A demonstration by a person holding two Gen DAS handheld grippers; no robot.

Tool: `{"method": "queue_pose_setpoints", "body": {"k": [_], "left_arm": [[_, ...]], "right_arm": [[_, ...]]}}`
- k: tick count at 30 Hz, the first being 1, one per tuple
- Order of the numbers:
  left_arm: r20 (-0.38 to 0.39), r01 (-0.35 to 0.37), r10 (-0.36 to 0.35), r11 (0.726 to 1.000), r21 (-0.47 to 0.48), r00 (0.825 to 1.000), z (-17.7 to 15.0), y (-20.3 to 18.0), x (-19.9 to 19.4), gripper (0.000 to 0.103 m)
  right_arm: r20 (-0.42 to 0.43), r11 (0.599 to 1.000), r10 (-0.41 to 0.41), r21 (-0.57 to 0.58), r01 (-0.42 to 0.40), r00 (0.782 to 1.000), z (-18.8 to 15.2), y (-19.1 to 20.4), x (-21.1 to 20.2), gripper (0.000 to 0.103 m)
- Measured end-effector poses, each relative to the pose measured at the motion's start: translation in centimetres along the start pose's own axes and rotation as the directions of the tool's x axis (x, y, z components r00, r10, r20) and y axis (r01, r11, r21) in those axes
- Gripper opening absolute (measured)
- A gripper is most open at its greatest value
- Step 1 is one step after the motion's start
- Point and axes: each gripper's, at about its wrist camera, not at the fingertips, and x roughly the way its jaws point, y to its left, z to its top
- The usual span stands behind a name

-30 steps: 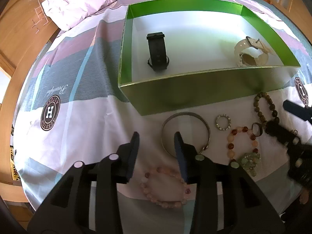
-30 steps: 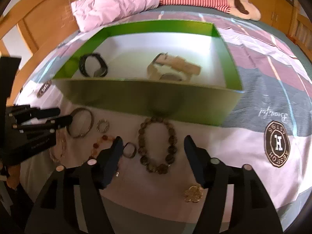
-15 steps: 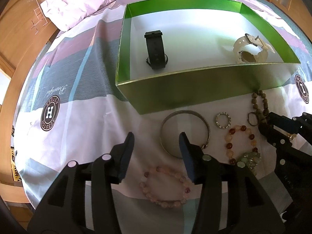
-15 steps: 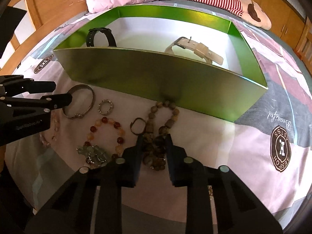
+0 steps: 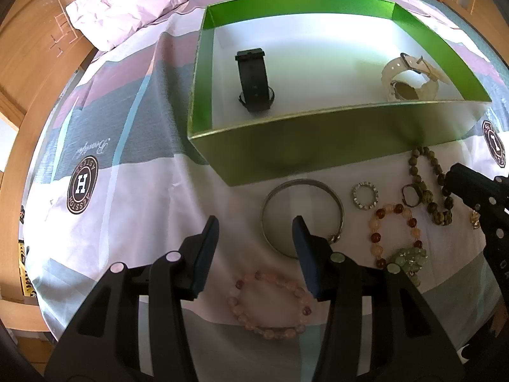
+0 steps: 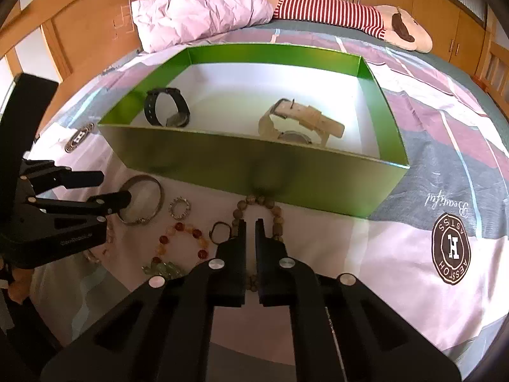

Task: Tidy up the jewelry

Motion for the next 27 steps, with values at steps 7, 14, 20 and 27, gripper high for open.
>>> {"method": "queue_pose_setpoints", "body": {"k": [7, 14, 20, 27], "left_arm": [[-0.008, 0.014, -0.014, 1.0, -0.01, 1.0, 0.2, 0.9, 0.2, 0.025], [0.006, 0.089, -0.089, 0.989, -0.121, 0.996, 1.2, 5.5, -0.9, 0.023], [-0.01, 0.142, -0.146, 0.974, -0.177, 0.989, 1.4, 7.7, -0.9, 0.034], [-0.041, 0.132, -0.139, 0.981, -0.145, 0.989, 0.9, 6.2, -0.2, 0.039]], "right_arm": [[0.01, 1.0, -0.008, 0.011, 0.008, 1.0, 0.2, -0.1, -0.2, 0.002], [-0.02, 0.994, -0.02, 0.108, 0.022, 1.0, 0.6, -2.2, 0.2, 0.005], [-0.049, 0.995, -0.032, 0.095, 0.037, 0.998, 0.3, -2.5, 0.7, 0.033], [-0.068, 0.997, 0.006, 0.079, 0.0, 0.998, 0.0, -1.6, 1.4, 0.035]]}}
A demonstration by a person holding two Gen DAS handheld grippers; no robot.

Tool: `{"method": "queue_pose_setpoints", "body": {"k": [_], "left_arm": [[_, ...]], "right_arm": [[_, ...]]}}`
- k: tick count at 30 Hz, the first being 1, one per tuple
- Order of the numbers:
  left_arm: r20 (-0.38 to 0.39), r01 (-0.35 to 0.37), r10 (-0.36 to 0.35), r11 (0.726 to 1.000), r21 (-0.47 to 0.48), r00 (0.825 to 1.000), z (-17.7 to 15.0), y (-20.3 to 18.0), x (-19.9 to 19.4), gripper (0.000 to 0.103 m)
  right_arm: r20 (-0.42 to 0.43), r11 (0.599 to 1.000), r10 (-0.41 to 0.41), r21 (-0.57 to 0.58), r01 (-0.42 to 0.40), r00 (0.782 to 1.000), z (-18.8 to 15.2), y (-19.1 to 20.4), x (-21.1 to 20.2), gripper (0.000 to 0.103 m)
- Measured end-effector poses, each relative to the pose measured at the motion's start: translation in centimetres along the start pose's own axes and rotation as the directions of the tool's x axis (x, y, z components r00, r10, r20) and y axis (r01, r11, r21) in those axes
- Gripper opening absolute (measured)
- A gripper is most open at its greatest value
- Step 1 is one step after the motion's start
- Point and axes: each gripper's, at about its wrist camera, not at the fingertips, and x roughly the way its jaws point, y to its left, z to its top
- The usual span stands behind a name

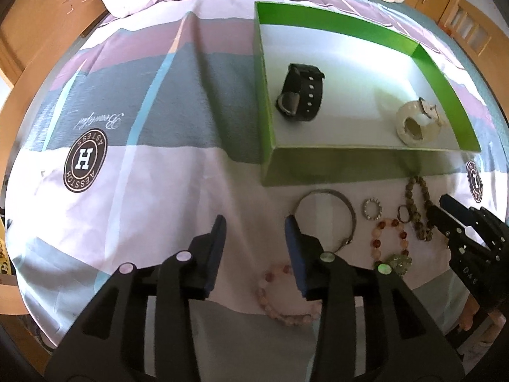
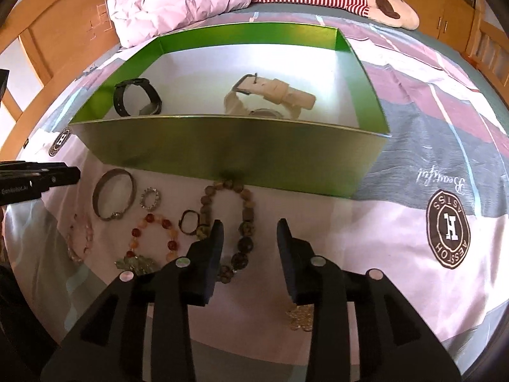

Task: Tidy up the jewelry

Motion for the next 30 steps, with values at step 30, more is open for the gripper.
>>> {"method": "queue_pose_setpoints", "body": {"k": [30], "left_arm": [[-0.111, -0.076, 0.092, 0.987, 0.14, 0.99, -5.3, -2.7, 1.2, 0.054]], "right_arm": [[-0.005, 0.99, -0.124, -0.066, 0.124, 0.992, 0.4, 1.3, 2.2, 0.035]]}}
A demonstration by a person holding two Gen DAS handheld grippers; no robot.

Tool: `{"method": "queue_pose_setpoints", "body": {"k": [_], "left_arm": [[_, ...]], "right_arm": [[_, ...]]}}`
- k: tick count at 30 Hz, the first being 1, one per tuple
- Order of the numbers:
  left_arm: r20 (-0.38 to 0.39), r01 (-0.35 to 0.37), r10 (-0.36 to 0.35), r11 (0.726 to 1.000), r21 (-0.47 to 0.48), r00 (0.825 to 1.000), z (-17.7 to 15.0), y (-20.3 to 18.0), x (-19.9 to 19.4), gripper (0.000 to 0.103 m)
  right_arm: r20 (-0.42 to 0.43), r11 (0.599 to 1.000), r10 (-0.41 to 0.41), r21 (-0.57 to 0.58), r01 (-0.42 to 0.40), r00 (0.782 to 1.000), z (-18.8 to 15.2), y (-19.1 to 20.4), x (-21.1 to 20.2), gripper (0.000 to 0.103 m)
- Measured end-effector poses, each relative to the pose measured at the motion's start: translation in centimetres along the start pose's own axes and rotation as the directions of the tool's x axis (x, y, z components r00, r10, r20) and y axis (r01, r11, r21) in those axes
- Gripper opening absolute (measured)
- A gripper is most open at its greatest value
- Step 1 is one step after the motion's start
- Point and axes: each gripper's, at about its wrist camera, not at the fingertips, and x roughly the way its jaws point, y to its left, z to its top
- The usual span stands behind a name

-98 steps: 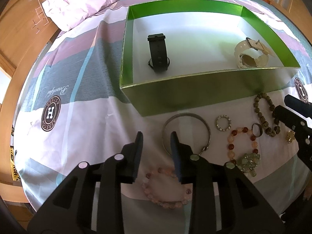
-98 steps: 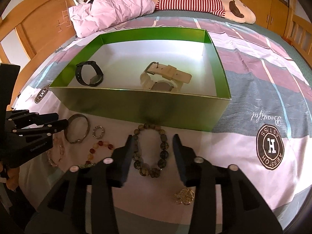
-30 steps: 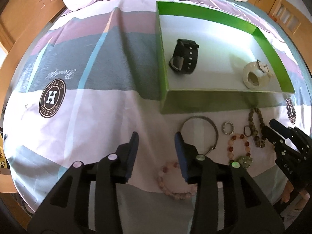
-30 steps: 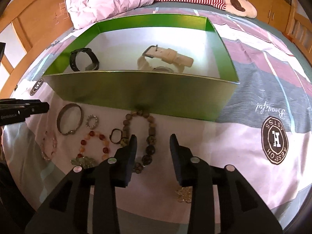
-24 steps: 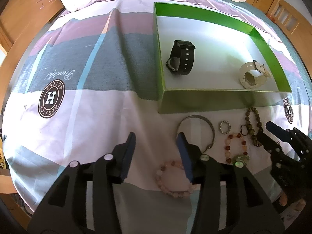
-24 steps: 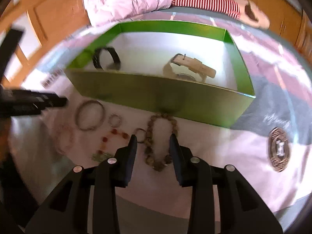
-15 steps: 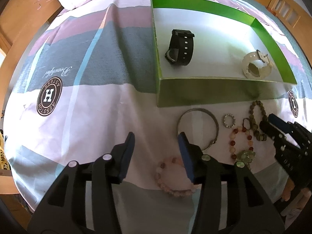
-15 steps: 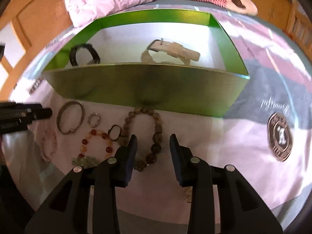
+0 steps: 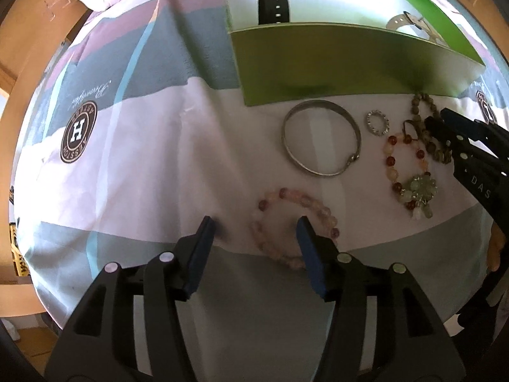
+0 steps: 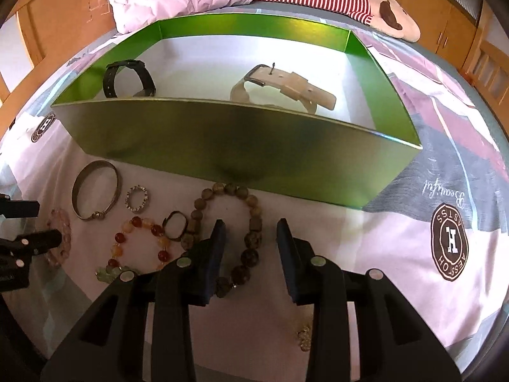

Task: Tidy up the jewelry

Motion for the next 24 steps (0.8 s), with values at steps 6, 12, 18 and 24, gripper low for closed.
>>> {"method": "queue_pose_setpoints", "body": {"k": [6, 12, 18, 24], "left_arm": [[0.043, -0.006, 0.006, 1.0, 0.013, 0.999, -0.1, -1.1, -0.7, 0.009], [0.116, 0.035, -0.03, 0.999, -0.036, 0.993, 0.4, -0.3, -2.5, 0.0], [0.195, 0.015, -0.003, 0.998, -0.061, 0.981, 0.6, 0.0, -4.2, 0.0], [0.177, 0.052, -0.059, 0.998, 0.044, 0.982, 1.2, -1.3, -3.8, 0.0]], "right_arm": [[-0.005, 0.999, 0.044, 0.011, -0.044, 0.999, 0.2, -0.2, -0.1, 0.016], [0.029, 0.998, 0.064, 0.01, -0.064, 0.998, 0.1, -0.1, -1.1, 0.01], [0.087, 0.997, 0.071, 0.036, -0.074, 0.994, 0.2, -1.0, -2.5, 0.01], [0.127, 0.996, 0.055, 0.06, -0.063, 0.99, 0.6, -1.7, -3.2, 0.01]]}}
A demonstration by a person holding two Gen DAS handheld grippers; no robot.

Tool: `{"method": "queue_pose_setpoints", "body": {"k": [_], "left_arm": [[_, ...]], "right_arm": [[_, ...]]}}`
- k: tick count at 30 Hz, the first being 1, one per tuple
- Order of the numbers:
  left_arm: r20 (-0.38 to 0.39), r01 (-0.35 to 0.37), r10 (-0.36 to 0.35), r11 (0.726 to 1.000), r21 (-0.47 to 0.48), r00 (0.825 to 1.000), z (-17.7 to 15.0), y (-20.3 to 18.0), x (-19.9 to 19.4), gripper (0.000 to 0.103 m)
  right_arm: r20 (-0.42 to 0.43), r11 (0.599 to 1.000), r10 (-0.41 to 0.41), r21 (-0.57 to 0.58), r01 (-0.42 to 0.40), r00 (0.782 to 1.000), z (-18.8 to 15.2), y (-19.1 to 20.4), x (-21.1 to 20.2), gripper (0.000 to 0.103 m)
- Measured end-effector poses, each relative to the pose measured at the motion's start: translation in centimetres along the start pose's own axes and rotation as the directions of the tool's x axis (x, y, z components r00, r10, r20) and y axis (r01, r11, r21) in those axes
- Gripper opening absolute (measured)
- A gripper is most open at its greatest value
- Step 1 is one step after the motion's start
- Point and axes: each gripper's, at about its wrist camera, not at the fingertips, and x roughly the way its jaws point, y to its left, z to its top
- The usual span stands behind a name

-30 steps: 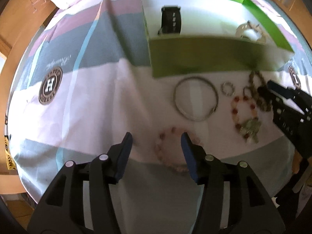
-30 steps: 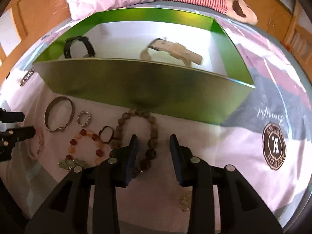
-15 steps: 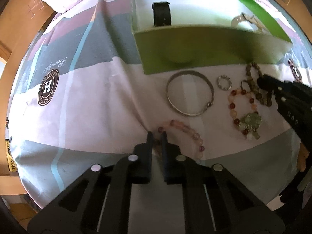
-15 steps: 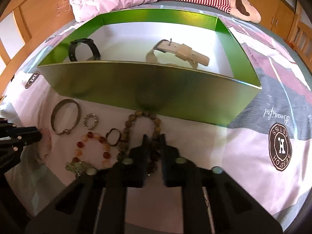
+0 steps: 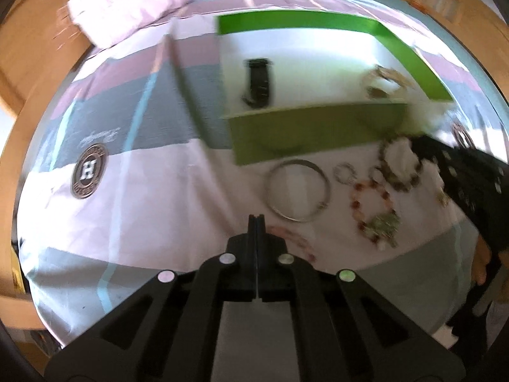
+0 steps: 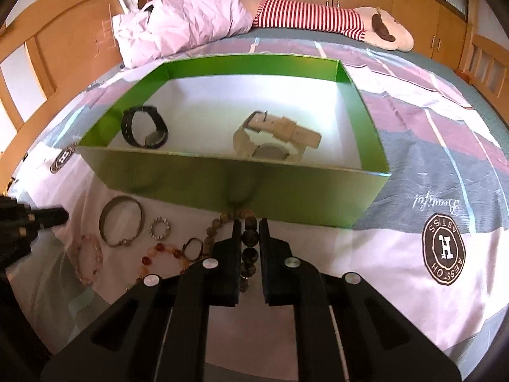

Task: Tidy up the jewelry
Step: 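Close right gripper on brown bead bracelet while left gripper grasps pink bead bracelet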

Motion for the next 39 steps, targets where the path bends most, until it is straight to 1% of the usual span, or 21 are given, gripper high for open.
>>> {"method": "queue_pose_setpoints", "body": {"k": [1, 3, 5, 8, 10, 11, 12, 13, 14, 15, 16, 21, 24, 26, 30, 31, 33, 39], "left_arm": [[-0.01, 0.012, -0.011, 1.0, 0.02, 1.0, -0.5, -0.4, -0.1, 0.0], [-0.038, 0.019, -0.017, 0.998, 0.061, 0.999, -0.8, -1.4, 0.3, 0.006], [-0.074, -0.012, 0.019, 0.996, 0.09, 0.997, -1.1, -2.1, 1.3, 0.03], [-0.125, -0.056, 0.069, 0.993, 0.103, 0.99, -1.4, -2.2, 2.9, 0.037], [-0.125, -0.072, 0.085, 0.992, 0.106, 0.989, -1.5, -2.2, 3.2, 0.04], [-0.125, -0.068, 0.08, 0.992, 0.102, 0.989, -1.4, -2.1, 3.3, 0.039], [-0.123, -0.064, 0.075, 0.994, 0.094, 0.989, -1.4, -2.1, 3.3, 0.036], [-0.118, -0.067, 0.077, 0.994, 0.084, 0.99, -1.3, -1.9, 3.3, 0.017], [-0.111, -0.079, 0.087, 0.994, 0.077, 0.99, -1.2, -1.7, 3.2, 0.004], [-0.106, -0.074, 0.081, 0.995, 0.067, 0.991, -1.1, -1.5, 3.1, 0.003], [-0.101, -0.057, 0.062, 0.997, 0.05, 0.993, -0.9, -1.1, 2.9, 0.0], [-0.033, -0.053, 0.054, 0.998, 0.029, 0.998, 0.0, 0.1, 1.7, 0.0], [0.004, -0.043, 0.043, 0.999, 0.008, 0.999, 0.7, 0.7, 1.0, 0.0], [0.027, -0.04, 0.04, 0.999, -0.008, 0.999, 0.8, 1.0, 0.4, 0.0], [0.11, -0.03, 0.032, 0.999, -0.024, 0.993, 1.5, 1.3, -1.3, 0.0], [0.122, -0.026, 0.029, 0.999, -0.026, 0.992, 1.2, 1.0, -1.6, 0.0], [0.139, -0.017, 0.021, 0.999, -0.034, 0.99, 1.5, 1.5, -1.9, 0.0], [0.154, -0.007, 0.015, 0.999, -0.049, 0.988, 1.3, 1.3, -2.4, 0.0]], "right_arm": [[-0.001, 1.0, -0.001, 0.002, 0.001, 1.0, 0.1, -0.1, 0.0, 0.01], [-0.014, 1.0, -0.006, 0.004, 0.006, 1.0, 0.0, -0.3, 0.3, 0.01], [-0.033, 1.0, -0.012, 0.004, 0.012, 0.999, -0.3, -0.3, 0.7, 0.01], [-0.057, 1.0, -0.004, -0.003, 0.004, 0.998, -0.3, -0.1, 1.2, 0.01], [-0.064, 1.0, -0.004, -0.008, 0.003, 0.998, -0.4, 0.1, 1.3, 0.01], [-0.067, 1.0, -0.005, -0.012, 0.005, 0.998, -0.5, 0.2, 1.4, 0.01], [-0.069, 1.0, -0.006, -0.014, 0.005, 0.998, -0.5, 0.3, 1.5, 0.01], [-0.071, 1.0, -0.007, -0.015, 0.006, 0.997, -0.5, 0.3, 1.5, 0.01], [-0.073, 1.0, -0.007, -0.014, 0.006, 0.997, -0.6, 0.3, 1.5, 0.01], [-0.075, 1.0, -0.008, -0.014, 0.007, 0.997, -0.6, 0.2, 1.5, 0.01], [-0.075, 1.0, -0.01, -0.012, 0.009, 0.997, -0.6, 0.2, 1.5, 0.01], [-0.067, 1.0, -0.012, -0.006, 0.012, 0.998, -0.5, 0.0, 1.4, 0.01], [-0.045, 1.0, -0.014, 0.0, 0.014, 0.999, -0.4, -0.2, 1.0, 0.01], [-0.025, 1.0, -0.014, 0.011, 0.014, 1.0, -0.2, -0.5, 0.5, 0.01], [0.014, 0.999, -0.008, 0.034, 0.008, 1.0, 0.2, -0.9, -0.5, 0.01], [0.024, 0.999, -0.005, 0.038, 0.004, 1.0, 0.3, -1.0, -0.8, 0.01], [0.042, 0.999, -0.002, 0.04, 0.0, 0.999, 0.5, -1.0, -1.5, 0.01], [0.131, 0.998, 0.038, 0.038, -0.043, 0.991, 1.4, -0.8, -5.1, 0.01]]}}
